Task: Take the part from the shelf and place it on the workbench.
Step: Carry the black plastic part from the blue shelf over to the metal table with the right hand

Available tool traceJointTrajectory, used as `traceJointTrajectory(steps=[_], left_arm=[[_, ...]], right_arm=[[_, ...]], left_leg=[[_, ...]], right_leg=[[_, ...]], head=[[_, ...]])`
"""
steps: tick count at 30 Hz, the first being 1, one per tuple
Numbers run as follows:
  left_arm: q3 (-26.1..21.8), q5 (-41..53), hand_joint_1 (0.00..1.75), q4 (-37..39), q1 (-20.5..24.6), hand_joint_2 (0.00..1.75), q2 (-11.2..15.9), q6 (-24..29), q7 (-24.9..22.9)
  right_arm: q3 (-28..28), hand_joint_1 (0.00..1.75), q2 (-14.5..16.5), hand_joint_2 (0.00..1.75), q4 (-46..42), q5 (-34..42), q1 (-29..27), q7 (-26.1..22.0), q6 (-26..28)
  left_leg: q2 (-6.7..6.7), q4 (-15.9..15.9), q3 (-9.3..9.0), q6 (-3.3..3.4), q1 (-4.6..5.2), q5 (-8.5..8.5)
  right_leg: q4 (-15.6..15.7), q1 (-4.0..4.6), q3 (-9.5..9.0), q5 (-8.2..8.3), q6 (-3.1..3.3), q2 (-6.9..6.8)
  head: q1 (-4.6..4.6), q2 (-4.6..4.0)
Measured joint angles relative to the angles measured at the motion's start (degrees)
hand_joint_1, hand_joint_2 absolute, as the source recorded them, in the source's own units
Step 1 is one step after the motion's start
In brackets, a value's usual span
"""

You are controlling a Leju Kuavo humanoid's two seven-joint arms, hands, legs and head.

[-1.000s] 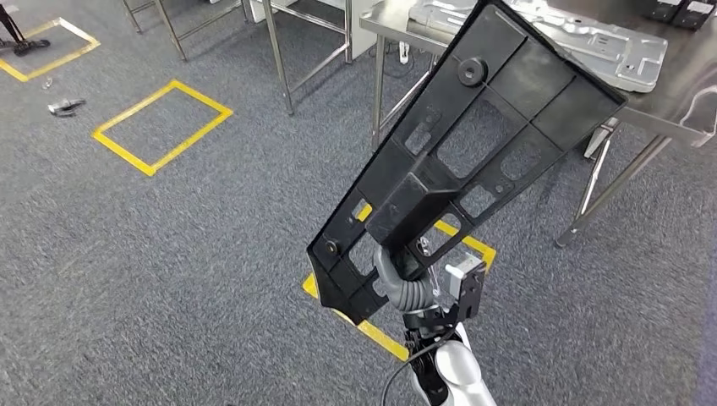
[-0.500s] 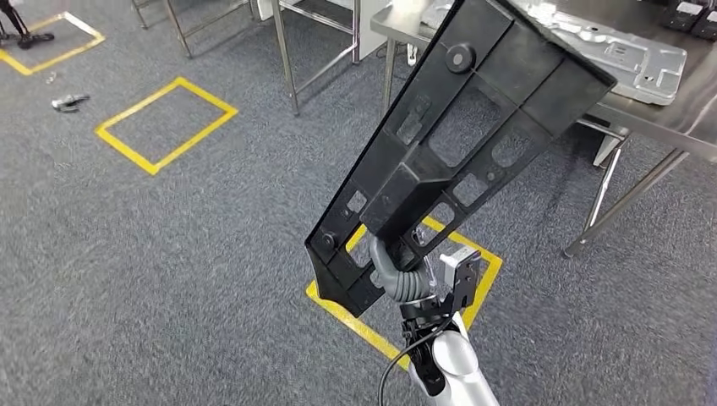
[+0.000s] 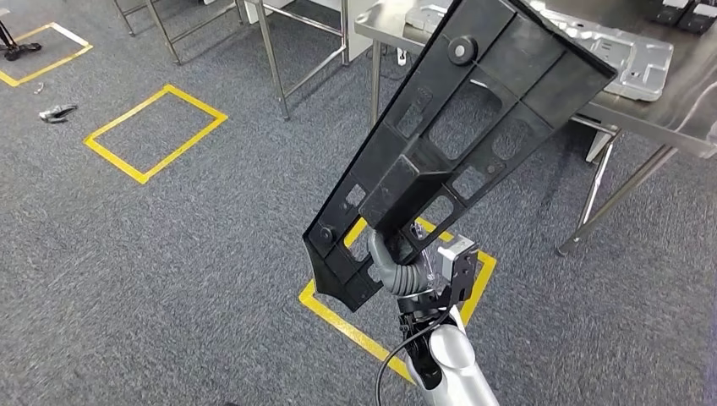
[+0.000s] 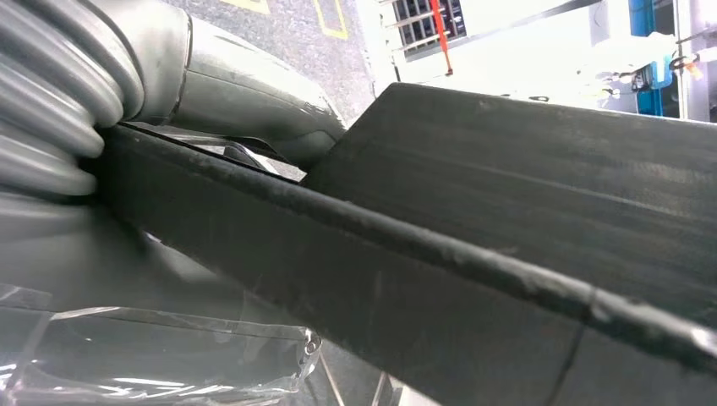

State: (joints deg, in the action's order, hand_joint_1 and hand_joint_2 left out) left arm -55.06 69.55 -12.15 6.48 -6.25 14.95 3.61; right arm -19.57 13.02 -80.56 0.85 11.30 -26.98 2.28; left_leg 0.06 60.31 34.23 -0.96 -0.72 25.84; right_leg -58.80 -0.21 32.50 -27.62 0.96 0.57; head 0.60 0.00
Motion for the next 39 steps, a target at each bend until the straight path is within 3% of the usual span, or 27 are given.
traceJointTrajectory(steps=[2, 5, 7, 9, 10, 11, 13, 14, 15, 17, 20, 22, 24, 25, 26, 28, 29, 30, 35, 37, 39], left_arm=[[-0.01, -0.01, 0.0, 0.0, -0.07, 1.75, 0.05, 0.03, 0.01], [-0.04, -0.09, 0.0, 0.0, -0.23, 1.75, 0.08, 0.15, 0.17], [-0.06, -0.13, 0.0, 0.0, -0.19, 1.75, 0.08, 0.21, 0.36], [-0.12, -0.18, 0.0, 0.0, -0.2, 1.75, 0.09, 0.28, 0.56], [-0.17, -0.23, 0.0, 0.0, -0.28, 1.75, 0.09, 0.31, 0.63], [-0.22, -0.32, 0.0, 0.0, -0.38, 1.75, 0.1, 0.32, 0.71], [-0.29, -0.52, 0.0, 0.0, -0.57, 1.75, 0.09, 0.33, 0.82], [-0.32, -0.6, 0.0, 0.0, -0.63, 1.75, 0.09, 0.33, 0.88], [-0.34, -0.64, 0.0, 0.0, -0.65, 1.75, 0.09, 0.34, 0.93], [-0.39, -0.67, 0.0, 0.0, -0.63, 1.75, 0.1, 0.39, 1.02], [-0.41, -0.65, 0.0, 0.0, -0.44, 1.75, 0.18, 0.46, 1.11], [-0.41, -0.62, 0.0, 0.0, -0.43, 1.75, 0.23, 0.48, 1.17], [-0.43, -0.66, 0.0, 0.0, -0.39, 1.75, 0.23, 0.48, 1.28], [-0.44, -0.66, 0.0, 0.0, -0.29, 1.75, 0.24, 0.48, 1.35], [-0.45, -0.64, 0.0, 0.0, -0.21, 1.75, 0.26, 0.49, 1.42], [-0.46, -0.55, 0.0, 0.0, -0.2, 1.75, 0.34, 0.51, 1.37], [-0.46, -0.52, 0.0, 0.0, -0.41, 1.75, 0.39, 0.52, 1.29], [-0.47, -0.48, 0.0, 0.0, -0.59, 1.75, 0.42, 0.55, 1.21], [-0.48, -0.17, 0.0, 0.0, -1.07, 1.75, 0.45, 0.69, 0.98], [-0.48, -0.14, 0.0, 0.0, -1.12, 1.75, 0.45, 0.7, 0.96], [-0.48, -0.13, 0.0, 0.0, -1.11, 1.75, 0.45, 0.7, 0.96]], right_arm=[[-0.02, 1.75, 0.01, 1.75, 0.04, -0.08, 0.06, -0.01, -0.03], [-0.06, 1.75, 0.01, 1.75, 0.07, -0.14, 0.27, -0.02, -0.08], [-0.08, 1.75, -0.01, 1.75, 0.11, -0.15, 0.46, -0.07, -0.1], [-0.1, 1.75, -0.08, 1.75, 0.34, -0.15, 0.51, -0.1, -0.15], [-0.11, 1.75, -0.13, 1.75, 0.5, -0.15, 0.48, -0.1, -0.18], [-0.15, 1.75, -0.16, 1.75, 0.63, -0.15, 0.48, -0.1, -0.21], [-0.25, 1.75, -0.19, 1.75, 0.74, -0.15, 0.53, -0.13, -0.26], [-0.31, 1.75, -0.19, 1.75, 0.78, -0.15, 0.58, -0.15, -0.29], [-0.36, 1.75, -0.19, 1.75, 0.81, -0.15, 0.68, -0.18, -0.34], [-0.44, 1.75, -0.19, 1.75, 0.91, -0.15, 0.8, -0.26, -0.42], [-0.51, 1.75, -0.1, 1.75, 0.79, -0.13, 0.83, -0.44, -0.44], [-0.62, 1.75, -0.01, 1.75, 0.71, -0.11, 0.9, -0.59, -0.44], [-0.73, 1.75, 0.01, 1.75, 0.72, -0.11, 0.82, -0.63, -0.45], [-0.75, 1.75, 0.01, 1.75, 0.73, -0.12, 0.72, -0.62, -0.45], [-0.78, 1.75, 0.01, 1.75, 0.74, -0.13, 0.64, -0.62, -0.45], [-0.85, 1.75, 0.01, 1.75, 0.73, -0.13, 0.6, -0.63, -0.45], [-0.87, 1.75, 0.0, 1.75, 0.75, -0.12, 0.63, -0.65, -0.45], [-0.89, 1.75, 0.01, 1.75, 0.76, -0.11, 0.66, -0.66, -0.45], [-0.91, 1.75, 0.03, 1.75, 0.64, -0.1, 0.67, -0.61, -0.43], [-0.91, 1.75, 0.03, 1.75, 0.57, -0.1, 0.78, -0.64, -0.43], [-0.9, 1.75, -0.04, 1.75, 0.65, -0.1, 0.73, -0.66, -0.43]], left_leg=[[-0.07, -1.48, -0.47, 0.5, 0.29, 0.22], [-0.17, -2.38, -1.01, 1.42, -0.08, 0.14], [-0.16, -2.81, -1.54, 1.97, -0.23, 0.24], [-0.16, -2.81, -1.88, 2.2, -0.21, 0.63], [-0.2, -2.8, -2.15, 2.2, -0.2, 0.9], [-0.25, -2.8, -2.55, 2.14, -0.2, 1.23], [-0.35, -2.81, -3.64, 1.86, -0.21, 2.03], [-0.38, -2.82, -4.11, 1.61, -0.14, 2.44], [-0.39, -2.83, -4.4, 1.3, -0.09, 2.78], [-0.33, -3.02, -4.66, 0.67, -0.02, 3.22], [-0.14, -2.3, -5.13, -0.14, -0.02, 4.18], [-0.14, 3.23, -2.52, -0.49, -0.11, 6.17], [-0.14, 11.38, 2.75, -0.83, -0.16, 8.33], [-0.13, 13.78, 4.89, -0.94, -0.18, 8.2], [-0.12, 13.92, 5.94, -0.97, -0.18, 6.77], [-0.1, 7.88, 4.85, -0.78, -0.18, 1.02], [-0.12, 4.63, 3.74, -0.61, -0.04, -1.21], [-0.12, 1.79, 2.64, -0.34, 0.13, -2.39], [-0.36, -2.44, 0.23, 1.51, 0.28, -0.41], [-0.42, -3.5, -1.41, 2.04, 0.13, 0.01], [-0.44, -4.08, -2.82, 2.32, 0.18, 0.75]], right_leg=[[0.02, 0.12, 0.18, -0.08, -0.55, -0.02], [-1.0, 0.14, 0.52, -1.02, -1.38, -0.22], [-6.75, 0.0, 3.35, -3.69, -1.76, -0.27], [-14.11, -0.17, 7.74, -5.98, -2.02, -0.28], [-15.76, -0.25, 9.1, -5.72, -2.11, -0.28], [-15.22, -0.33, 9.39, -4.28, -2.13, -0.29], [-8.49, -0.43, 7.03, 0.71, -1.88, -0.34], [-4.83, -0.29, 5.4, 2.45, -1.68, -0.39], [-2.05, -0.13, 4.11, 3.18, -1.42, -0.44], [-0.37, 0.26, 3.19, 2.47, -0.9, -0.44], [0.64, -0.12, 1.82, 1.72, 0.14, -0.32], [1.16, -0.39, 0.3, 1.02, 0.77, -0.44], [1.18, -0.34, -0.83, 0.0, 1.03, -0.51], [1.18, -0.3, -1.46, -0.56, 1.02, -0.49], [1.17, -0.29, -2.18, -1.14, 0.97, -0.42], [1.17, -0.31, -3.99, -2.52, 0.71, -0.24], [1.22, -0.26, -4.71, -3.17, 0.47, -0.12], [1.25, -0.22, -5.15, -3.67, 0.17, 0.0], [0.33, -0.12, -4.84, -3.85, -1.2, -0.01], [-4.63, -0.14, -1.97, -4.43, -1.5, -0.12], [-11.52, -0.1, 3.14, -6.52, -1.61, -0.17]], head=[[0.01, 0.0], [0.07, 0.01], [0.15, 0.01], [0.18, 0.0], [0.18, 0.0], [0.19, 0.0], [0.19, 0.0], [0.17, 0.0], [0.16, 0.01], [0.09, 0.01], [-0.03, 0.01], [-0.22, 0.01], [-0.37, 0.01], [-0.39, 0.01], [-0.39, 0.0], [-0.39, 0.0], [-0.38, 0.0], [-0.45, 0.01], [-0.6, 0.02], [-0.56, 0.02], [-0.54, 0.02]])
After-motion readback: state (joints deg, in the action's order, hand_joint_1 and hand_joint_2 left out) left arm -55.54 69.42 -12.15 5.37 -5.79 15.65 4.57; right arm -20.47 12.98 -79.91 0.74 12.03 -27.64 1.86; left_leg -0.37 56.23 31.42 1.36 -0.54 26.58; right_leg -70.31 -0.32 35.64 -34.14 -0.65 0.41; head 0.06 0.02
